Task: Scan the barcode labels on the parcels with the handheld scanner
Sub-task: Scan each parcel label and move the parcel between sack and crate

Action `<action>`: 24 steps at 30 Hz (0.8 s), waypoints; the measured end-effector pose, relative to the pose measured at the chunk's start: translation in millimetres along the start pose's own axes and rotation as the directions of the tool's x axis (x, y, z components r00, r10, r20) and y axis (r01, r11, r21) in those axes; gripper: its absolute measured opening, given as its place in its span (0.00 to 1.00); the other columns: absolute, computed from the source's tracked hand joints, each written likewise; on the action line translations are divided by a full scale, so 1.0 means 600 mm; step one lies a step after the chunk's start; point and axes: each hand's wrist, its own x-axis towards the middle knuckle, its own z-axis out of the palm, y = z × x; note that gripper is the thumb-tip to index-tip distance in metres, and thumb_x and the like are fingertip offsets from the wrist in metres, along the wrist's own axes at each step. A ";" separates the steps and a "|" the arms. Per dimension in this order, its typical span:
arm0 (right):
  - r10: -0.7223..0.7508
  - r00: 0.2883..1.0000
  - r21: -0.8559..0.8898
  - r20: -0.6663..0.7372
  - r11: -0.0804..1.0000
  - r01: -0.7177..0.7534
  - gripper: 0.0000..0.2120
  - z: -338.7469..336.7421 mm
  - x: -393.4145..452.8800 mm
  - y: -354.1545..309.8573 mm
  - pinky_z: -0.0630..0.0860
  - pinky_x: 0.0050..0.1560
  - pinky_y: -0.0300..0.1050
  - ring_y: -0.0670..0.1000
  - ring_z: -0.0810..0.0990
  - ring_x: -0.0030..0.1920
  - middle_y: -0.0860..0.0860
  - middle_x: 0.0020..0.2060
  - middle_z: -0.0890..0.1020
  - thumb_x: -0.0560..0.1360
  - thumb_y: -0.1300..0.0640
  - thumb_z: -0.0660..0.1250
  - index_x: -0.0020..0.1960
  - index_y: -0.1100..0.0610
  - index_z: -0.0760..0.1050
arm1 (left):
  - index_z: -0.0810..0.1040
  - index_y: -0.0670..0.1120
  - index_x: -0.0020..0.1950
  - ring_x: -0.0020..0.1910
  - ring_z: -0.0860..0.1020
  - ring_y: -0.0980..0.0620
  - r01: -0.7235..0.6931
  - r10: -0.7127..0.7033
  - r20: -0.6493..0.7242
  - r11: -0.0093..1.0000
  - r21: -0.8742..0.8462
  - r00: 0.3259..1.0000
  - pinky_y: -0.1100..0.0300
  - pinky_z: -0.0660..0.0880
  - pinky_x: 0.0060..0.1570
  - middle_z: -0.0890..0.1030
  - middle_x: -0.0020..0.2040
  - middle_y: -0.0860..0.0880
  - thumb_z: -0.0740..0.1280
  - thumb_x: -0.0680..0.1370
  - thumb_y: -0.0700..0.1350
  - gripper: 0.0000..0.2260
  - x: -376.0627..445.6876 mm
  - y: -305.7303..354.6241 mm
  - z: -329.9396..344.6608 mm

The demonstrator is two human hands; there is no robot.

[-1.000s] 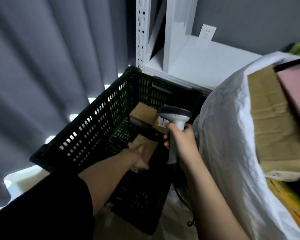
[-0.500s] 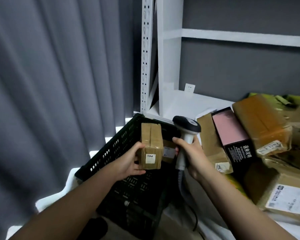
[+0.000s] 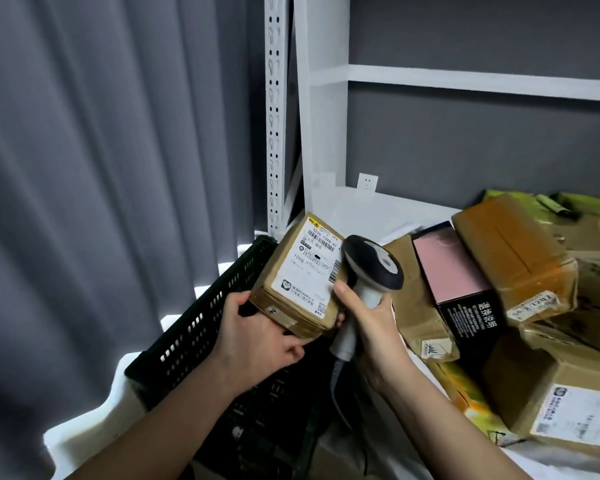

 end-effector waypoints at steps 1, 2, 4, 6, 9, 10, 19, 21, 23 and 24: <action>-0.012 1.000 -0.006 0.002 1.000 0.012 0.29 0.000 0.000 0.002 0.80 0.47 0.45 0.49 0.84 0.46 0.52 0.50 0.84 0.69 0.61 0.76 0.66 0.56 0.69 | 0.74 0.43 0.68 0.60 0.73 0.36 0.007 -0.007 0.001 1.000 -0.015 1.000 0.54 0.65 0.43 0.75 0.66 0.38 0.53 0.71 0.62 0.33 0.001 -0.006 0.000; -0.025 1.000 -0.035 0.002 0.999 0.025 0.29 0.000 0.000 0.004 0.79 0.54 0.49 0.50 0.84 0.54 0.51 0.55 0.84 0.70 0.61 0.75 0.68 0.55 0.68 | 0.73 0.43 0.68 0.61 0.72 0.35 0.015 -0.015 0.002 0.999 -0.038 1.000 0.53 0.66 0.44 0.75 0.66 0.38 0.53 0.70 0.62 0.34 0.002 -0.013 -0.001; -0.047 0.999 -0.109 -0.004 0.993 0.047 0.31 -0.001 0.001 0.007 0.77 0.60 0.50 0.49 0.82 0.60 0.47 0.58 0.84 0.71 0.62 0.75 0.70 0.52 0.67 | 0.72 0.43 0.69 0.63 0.71 0.35 0.036 -0.036 0.002 0.997 -0.065 0.999 0.52 0.68 0.46 0.75 0.66 0.38 0.53 0.70 0.61 0.34 0.004 -0.021 -0.007; -0.056 0.998 -0.137 -0.014 0.989 0.053 0.30 -0.004 0.002 0.008 0.78 0.58 0.47 0.48 0.82 0.59 0.46 0.57 0.84 0.72 0.64 0.74 0.70 0.52 0.67 | 0.72 0.43 0.70 0.65 0.72 0.37 0.046 -0.047 -0.035 0.999 -0.016 0.998 0.49 0.70 0.52 0.75 0.66 0.39 0.51 0.71 0.60 0.33 -0.002 -0.020 -0.007; -0.065 0.997 -0.130 -0.034 0.990 0.061 0.28 -0.010 0.002 0.003 0.79 0.49 0.37 0.46 0.83 0.56 0.45 0.55 0.85 0.72 0.67 0.72 0.69 0.55 0.68 | 0.71 0.47 0.71 0.64 0.75 0.43 -0.062 0.094 -0.152 0.977 0.204 0.984 0.43 0.72 0.60 0.79 0.63 0.43 0.49 0.77 0.53 0.25 -0.005 -0.014 -0.003; -0.067 0.997 -0.137 -0.036 0.989 0.061 0.27 -0.012 0.002 0.004 0.79 0.47 0.36 0.45 0.83 0.55 0.45 0.54 0.85 0.72 0.67 0.72 0.69 0.55 0.69 | 0.69 0.51 0.71 0.62 0.78 0.44 -0.144 0.209 -0.178 0.936 0.321 0.962 0.43 0.74 0.59 0.80 0.62 0.45 0.48 0.80 0.49 0.22 -0.005 -0.011 0.000; -0.155 0.988 -0.367 -0.027 0.920 0.134 0.32 -0.019 0.001 0.020 0.74 0.66 0.49 0.44 0.79 0.62 0.44 0.61 0.81 0.70 0.65 0.76 0.69 0.51 0.68 | 0.58 0.59 0.75 0.59 0.79 0.53 -0.019 0.254 -0.194 0.650 0.760 0.948 0.51 0.77 0.58 0.77 0.63 0.56 0.65 0.71 0.67 0.35 -0.018 0.012 0.003; -0.189 0.982 -0.410 0.001 0.895 0.173 0.30 -0.015 -0.003 0.018 0.73 0.66 0.48 0.44 0.78 0.62 0.44 0.61 0.80 0.70 0.61 0.77 0.67 0.49 0.70 | 0.57 0.57 0.76 0.59 0.78 0.53 0.066 0.200 -0.238 0.619 0.782 0.950 0.53 0.79 0.54 0.77 0.63 0.54 0.72 0.70 0.59 0.39 -0.018 0.014 -0.004; -0.201 0.979 -0.437 0.006 0.881 0.184 0.28 -0.012 -0.007 0.015 0.73 0.64 0.45 0.44 0.78 0.62 0.44 0.61 0.81 0.68 0.54 0.75 0.67 0.49 0.71 | 0.59 0.54 0.75 0.57 0.80 0.51 0.092 0.153 -0.259 0.672 0.734 0.954 0.55 0.80 0.51 0.79 0.61 0.52 0.77 0.66 0.53 0.42 -0.015 0.020 -0.012; -0.200 0.980 -0.449 -0.006 0.876 0.176 0.28 -0.010 -0.011 0.013 0.73 0.63 0.44 0.44 0.79 0.61 0.44 0.60 0.81 0.68 0.52 0.74 0.67 0.49 0.72 | 0.60 0.53 0.74 0.56 0.81 0.50 0.084 0.143 -0.268 0.723 0.685 0.953 0.55 0.80 0.50 0.80 0.60 0.50 0.78 0.65 0.50 0.42 -0.015 0.024 -0.018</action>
